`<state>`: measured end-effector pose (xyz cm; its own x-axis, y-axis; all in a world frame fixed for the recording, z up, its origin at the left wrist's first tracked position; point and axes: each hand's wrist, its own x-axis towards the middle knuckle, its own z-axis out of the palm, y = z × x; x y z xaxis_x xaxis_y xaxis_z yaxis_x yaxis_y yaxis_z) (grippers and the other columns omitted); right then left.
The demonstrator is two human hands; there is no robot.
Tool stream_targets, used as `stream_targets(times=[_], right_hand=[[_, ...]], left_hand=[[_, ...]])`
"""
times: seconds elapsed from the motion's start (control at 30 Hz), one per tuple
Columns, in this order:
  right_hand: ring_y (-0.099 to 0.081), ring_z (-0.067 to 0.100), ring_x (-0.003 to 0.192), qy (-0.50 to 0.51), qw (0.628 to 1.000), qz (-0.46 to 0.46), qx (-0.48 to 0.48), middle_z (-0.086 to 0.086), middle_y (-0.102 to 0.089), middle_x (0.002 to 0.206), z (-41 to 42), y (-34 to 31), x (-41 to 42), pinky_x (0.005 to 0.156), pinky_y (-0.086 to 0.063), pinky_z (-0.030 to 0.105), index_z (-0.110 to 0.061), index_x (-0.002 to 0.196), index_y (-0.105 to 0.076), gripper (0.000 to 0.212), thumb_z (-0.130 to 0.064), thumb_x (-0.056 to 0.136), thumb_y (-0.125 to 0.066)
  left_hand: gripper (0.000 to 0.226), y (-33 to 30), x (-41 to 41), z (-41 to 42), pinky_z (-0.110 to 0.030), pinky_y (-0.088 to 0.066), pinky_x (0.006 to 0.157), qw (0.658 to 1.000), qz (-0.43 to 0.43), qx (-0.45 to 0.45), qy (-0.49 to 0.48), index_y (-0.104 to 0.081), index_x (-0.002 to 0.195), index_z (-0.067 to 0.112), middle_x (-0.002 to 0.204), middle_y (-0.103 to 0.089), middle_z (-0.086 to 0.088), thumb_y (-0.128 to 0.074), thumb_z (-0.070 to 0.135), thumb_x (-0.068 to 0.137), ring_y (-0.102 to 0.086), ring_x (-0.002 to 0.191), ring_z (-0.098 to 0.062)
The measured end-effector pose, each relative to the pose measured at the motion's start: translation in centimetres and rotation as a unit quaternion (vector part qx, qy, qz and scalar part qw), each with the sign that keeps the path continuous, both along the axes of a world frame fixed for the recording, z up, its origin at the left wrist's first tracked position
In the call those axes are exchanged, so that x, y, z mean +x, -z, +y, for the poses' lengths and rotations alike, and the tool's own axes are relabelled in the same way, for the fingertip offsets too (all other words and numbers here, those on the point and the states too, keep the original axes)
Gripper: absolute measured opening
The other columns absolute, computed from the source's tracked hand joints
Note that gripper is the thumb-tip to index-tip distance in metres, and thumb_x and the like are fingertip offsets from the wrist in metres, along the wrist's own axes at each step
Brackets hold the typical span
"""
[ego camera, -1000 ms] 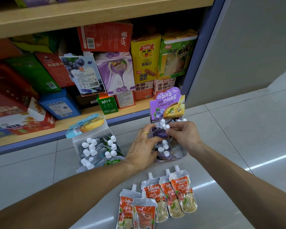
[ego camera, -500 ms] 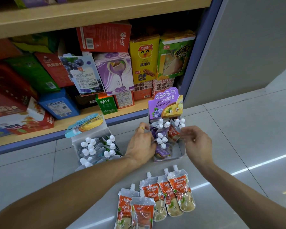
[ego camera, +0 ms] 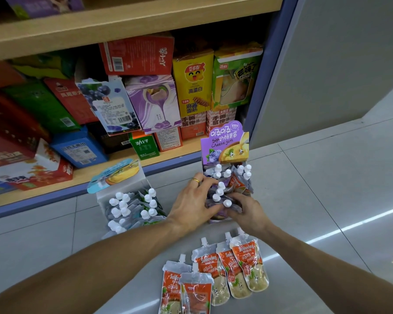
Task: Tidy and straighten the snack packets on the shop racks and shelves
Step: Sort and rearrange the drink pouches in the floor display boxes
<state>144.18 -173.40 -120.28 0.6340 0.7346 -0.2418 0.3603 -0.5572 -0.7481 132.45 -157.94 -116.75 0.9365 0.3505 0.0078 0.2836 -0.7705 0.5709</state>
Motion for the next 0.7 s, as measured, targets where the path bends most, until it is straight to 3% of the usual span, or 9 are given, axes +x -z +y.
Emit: stream_targets(times=[0.03,0.13,0.23,0.33,0.4,0.47,0.53,0.6,0.7], right_hand=[[-0.066,0.021,0.106,-0.004,1.0,0.005,-0.003,-0.007,-0.069,0.108,0.2,0.2,0.1,0.07,-0.04,0.004,-0.019,0.124,-0.069,0.034,-0.019,0.09,-0.073],[-0.069,0.024,0.103,0.004,0.999,-0.02,-0.03,0.001,-0.074,0.113,0.6,-0.3,0.4,0.075,-0.045,0.02,-0.019,0.123,-0.068,0.034,-0.02,0.089,-0.073],[-0.069,0.017,0.087,0.113,0.987,-0.109,-0.024,-0.006,-0.074,0.103,-0.1,-1.9,0.6,0.074,-0.052,0.026,-0.023,0.116,-0.067,0.03,-0.016,0.088,-0.069],[-0.061,0.011,0.083,0.216,0.951,-0.222,0.02,-0.01,-0.057,0.109,-0.7,-3.2,1.3,0.068,-0.054,0.032,-0.024,0.124,-0.053,0.043,-0.041,0.09,-0.072],[-0.063,0.014,0.088,0.215,0.952,-0.217,-0.005,-0.006,-0.056,0.115,0.0,-3.3,2.3,0.071,-0.058,0.038,-0.025,0.132,-0.048,0.058,-0.055,0.087,-0.07],[-0.066,0.017,0.089,0.206,0.959,-0.192,-0.032,-0.004,-0.061,0.114,0.9,-3.2,3.1,0.075,-0.058,0.04,-0.024,0.132,-0.049,0.06,-0.059,0.087,-0.07],[-0.068,0.019,0.086,0.193,0.964,-0.18,-0.03,-0.002,-0.069,0.104,1.4,-2.9,3.5,0.074,-0.057,0.037,-0.022,0.124,-0.053,0.049,-0.051,0.089,-0.072],[-0.069,0.021,0.085,0.181,0.966,-0.182,-0.007,0.001,-0.073,0.098,1.4,-2.8,3.6,0.075,-0.058,0.039,-0.019,0.12,-0.055,0.039,-0.036,0.09,-0.075],[-0.069,0.02,0.084,0.172,0.97,-0.168,0.024,0.001,-0.072,0.098,0.9,-2.7,3.8,0.076,-0.057,0.037,-0.018,0.122,-0.057,0.038,-0.018,0.089,-0.076]], left_hand=[[0.054,0.2,0.0,0.0,-0.035,-0.051,0.097,1.0,0.006,0.011,-0.005,-0.05,0.137,0.028,0.129,-0.047,0.005,-0.071,0.045,0.091,-0.054,0.116,-0.016],[0.042,0.6,0.4,-0.5,-0.039,-0.052,0.094,0.999,0.015,0.029,-0.041,-0.052,0.131,0.024,0.124,-0.056,0.002,-0.064,0.045,0.096,-0.058,0.112,-0.02],[0.036,0.7,0.8,-0.2,-0.039,-0.053,0.09,0.998,0.013,0.026,-0.055,-0.051,0.126,0.023,0.118,-0.06,0.0,-0.063,0.042,0.097,-0.061,0.106,-0.021],[0.037,0.9,0.9,0.2,-0.039,-0.054,0.087,0.996,0.019,0.059,-0.061,-0.049,0.126,0.023,0.119,-0.057,0.001,-0.061,0.044,0.097,-0.059,0.107,-0.021],[0.046,0.9,0.9,-0.2,-0.039,-0.055,0.089,0.993,0.001,0.097,-0.061,-0.047,0.13,0.022,0.124,-0.049,0.0,-0.064,0.041,0.093,-0.053,0.113,-0.02],[0.064,0.6,1.3,-0.5,-0.042,-0.052,0.101,0.99,-0.031,0.137,-0.025,-0.041,0.143,0.02,0.136,-0.044,-0.003,-0.07,0.034,0.087,-0.047,0.124,-0.022],[0.073,0.0,2.0,-0.3,-0.046,-0.044,0.114,0.977,-0.048,0.2,0.062,-0.04,0.15,0.022,0.151,-0.042,-0.007,-0.073,0.029,0.085,-0.041,0.138,-0.027],[0.062,-0.4,2.7,0.0,-0.047,-0.037,0.118,0.957,-0.026,0.254,0.136,-0.046,0.149,0.025,0.161,-0.037,-0.007,-0.07,0.034,0.092,-0.033,0.147,-0.029],[0.052,-0.5,3.1,0.2,-0.047,-0.04,0.117,0.955,0.037,0.256,0.144,-0.049,0.146,0.022,0.165,-0.026,-0.006,-0.066,0.033,0.099,-0.022,0.151,-0.027]])
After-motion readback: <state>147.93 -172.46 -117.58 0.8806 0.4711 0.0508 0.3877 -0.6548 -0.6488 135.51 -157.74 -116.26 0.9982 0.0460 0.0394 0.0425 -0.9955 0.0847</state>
